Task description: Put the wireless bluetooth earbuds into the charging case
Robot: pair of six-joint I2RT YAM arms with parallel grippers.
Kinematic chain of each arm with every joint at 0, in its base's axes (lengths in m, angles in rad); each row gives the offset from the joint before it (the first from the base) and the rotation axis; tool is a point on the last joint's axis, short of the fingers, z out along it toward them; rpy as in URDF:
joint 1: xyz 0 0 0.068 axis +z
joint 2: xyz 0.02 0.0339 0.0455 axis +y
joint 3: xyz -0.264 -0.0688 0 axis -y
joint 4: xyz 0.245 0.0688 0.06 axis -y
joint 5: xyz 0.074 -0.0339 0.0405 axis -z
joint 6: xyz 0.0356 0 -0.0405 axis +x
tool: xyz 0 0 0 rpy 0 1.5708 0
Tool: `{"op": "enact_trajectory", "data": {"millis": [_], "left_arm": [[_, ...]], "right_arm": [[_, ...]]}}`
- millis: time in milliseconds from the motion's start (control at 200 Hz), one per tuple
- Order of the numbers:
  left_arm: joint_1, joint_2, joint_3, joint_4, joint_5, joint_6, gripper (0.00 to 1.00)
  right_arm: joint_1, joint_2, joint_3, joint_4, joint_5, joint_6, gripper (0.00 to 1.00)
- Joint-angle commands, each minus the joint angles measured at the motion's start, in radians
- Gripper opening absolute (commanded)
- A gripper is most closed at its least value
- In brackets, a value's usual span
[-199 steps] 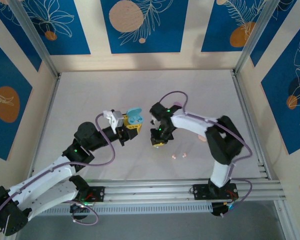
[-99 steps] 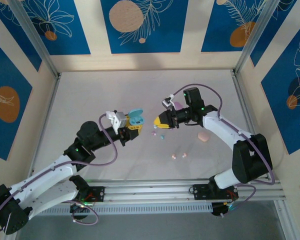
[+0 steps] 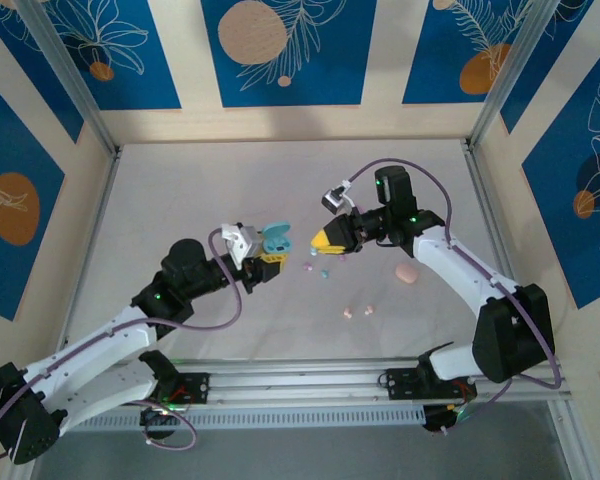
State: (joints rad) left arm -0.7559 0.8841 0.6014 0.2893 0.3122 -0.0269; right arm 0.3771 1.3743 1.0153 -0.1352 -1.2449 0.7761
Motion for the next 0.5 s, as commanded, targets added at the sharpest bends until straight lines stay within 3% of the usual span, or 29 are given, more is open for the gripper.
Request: {"op": "enact_trajectory", "data": {"millis": [0,495], "left_arm": [[-0.004,0.011,0.036,0.014,0.051,0.039,0.34],[-0.005,0.078,0.047,0.088,0.109,0.082,0.34]], "right_arm": [[-0.001,-0.031,0.035,-0.001,0.005,0.055,0.21],[0.050,-0.048,0.071,0.030,0.113,0.130,0.21]]}}
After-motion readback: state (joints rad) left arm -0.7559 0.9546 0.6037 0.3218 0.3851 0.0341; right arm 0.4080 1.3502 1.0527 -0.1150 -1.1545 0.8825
